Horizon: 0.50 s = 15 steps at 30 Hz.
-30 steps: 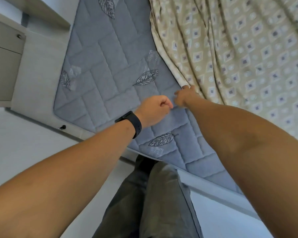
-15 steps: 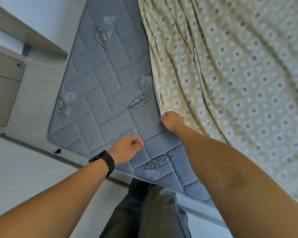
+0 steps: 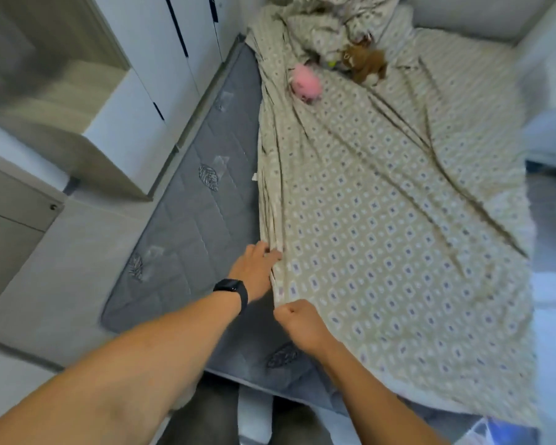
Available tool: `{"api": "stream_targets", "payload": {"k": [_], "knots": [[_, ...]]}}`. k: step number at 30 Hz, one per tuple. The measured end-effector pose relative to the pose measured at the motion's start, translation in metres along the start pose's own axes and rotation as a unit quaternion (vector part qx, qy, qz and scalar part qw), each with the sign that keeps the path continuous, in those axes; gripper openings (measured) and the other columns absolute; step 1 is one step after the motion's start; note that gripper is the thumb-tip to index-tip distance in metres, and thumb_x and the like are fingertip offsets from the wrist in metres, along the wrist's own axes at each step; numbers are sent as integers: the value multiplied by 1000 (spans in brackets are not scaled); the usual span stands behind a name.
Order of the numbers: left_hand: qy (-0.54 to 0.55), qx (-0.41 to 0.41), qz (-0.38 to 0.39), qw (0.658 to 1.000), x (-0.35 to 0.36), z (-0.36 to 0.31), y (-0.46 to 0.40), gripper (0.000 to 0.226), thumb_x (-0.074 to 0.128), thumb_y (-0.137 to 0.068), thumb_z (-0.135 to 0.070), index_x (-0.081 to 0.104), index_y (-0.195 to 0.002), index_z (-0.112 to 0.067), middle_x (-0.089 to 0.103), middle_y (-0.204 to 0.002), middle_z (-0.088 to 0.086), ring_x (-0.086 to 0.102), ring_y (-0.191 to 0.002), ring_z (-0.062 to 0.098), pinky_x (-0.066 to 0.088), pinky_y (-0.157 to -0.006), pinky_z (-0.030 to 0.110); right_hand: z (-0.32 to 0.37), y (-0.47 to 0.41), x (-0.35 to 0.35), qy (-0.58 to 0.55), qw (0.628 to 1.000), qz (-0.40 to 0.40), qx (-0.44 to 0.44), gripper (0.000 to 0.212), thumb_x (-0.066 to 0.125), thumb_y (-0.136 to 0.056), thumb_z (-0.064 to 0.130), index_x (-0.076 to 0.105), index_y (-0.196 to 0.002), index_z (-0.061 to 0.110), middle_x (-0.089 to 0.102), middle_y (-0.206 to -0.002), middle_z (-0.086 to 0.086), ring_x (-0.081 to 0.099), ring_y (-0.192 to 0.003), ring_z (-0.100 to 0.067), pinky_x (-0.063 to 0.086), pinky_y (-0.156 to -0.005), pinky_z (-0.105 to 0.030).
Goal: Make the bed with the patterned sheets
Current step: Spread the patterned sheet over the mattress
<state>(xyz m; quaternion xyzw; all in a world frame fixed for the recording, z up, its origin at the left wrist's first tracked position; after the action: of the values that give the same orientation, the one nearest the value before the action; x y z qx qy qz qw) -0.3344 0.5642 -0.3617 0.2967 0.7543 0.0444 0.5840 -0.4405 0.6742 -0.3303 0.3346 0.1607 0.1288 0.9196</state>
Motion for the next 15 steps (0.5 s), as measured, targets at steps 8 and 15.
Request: {"api": "stream_targets", "payload": {"k": [8,15], "knots": [[56,106,-109,987,-86,40,41,27,51,-92,-5,57,-115,-18,66,-90,8,60,-84,33,43,-65,38,50,50,-18,56,982,-176,-32,36,51,-80,33,30,-52,25,30,-52,6,27,-52,-10,22,-56,-34],[199,88,-46,975,-106,66,103,12,49,-103,-31,43,-112,-26,59,-71,5,59,-68,27,40,-58,38,75,54,21,259,935,-243,-7,17,57,-89,42,52,-95,27,62,-82,6,58,-81,-22,39,-84,-40]]}}
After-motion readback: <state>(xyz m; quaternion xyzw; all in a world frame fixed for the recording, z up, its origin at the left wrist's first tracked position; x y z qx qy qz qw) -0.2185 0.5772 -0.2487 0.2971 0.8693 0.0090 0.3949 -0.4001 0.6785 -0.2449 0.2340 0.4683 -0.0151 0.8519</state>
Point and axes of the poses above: each hand's wrist, its own y-axis away from the middle knuckle, its own x-axis out of the palm, z = x × y, the point moved 7 cm from there along -y, towards the middle knuckle
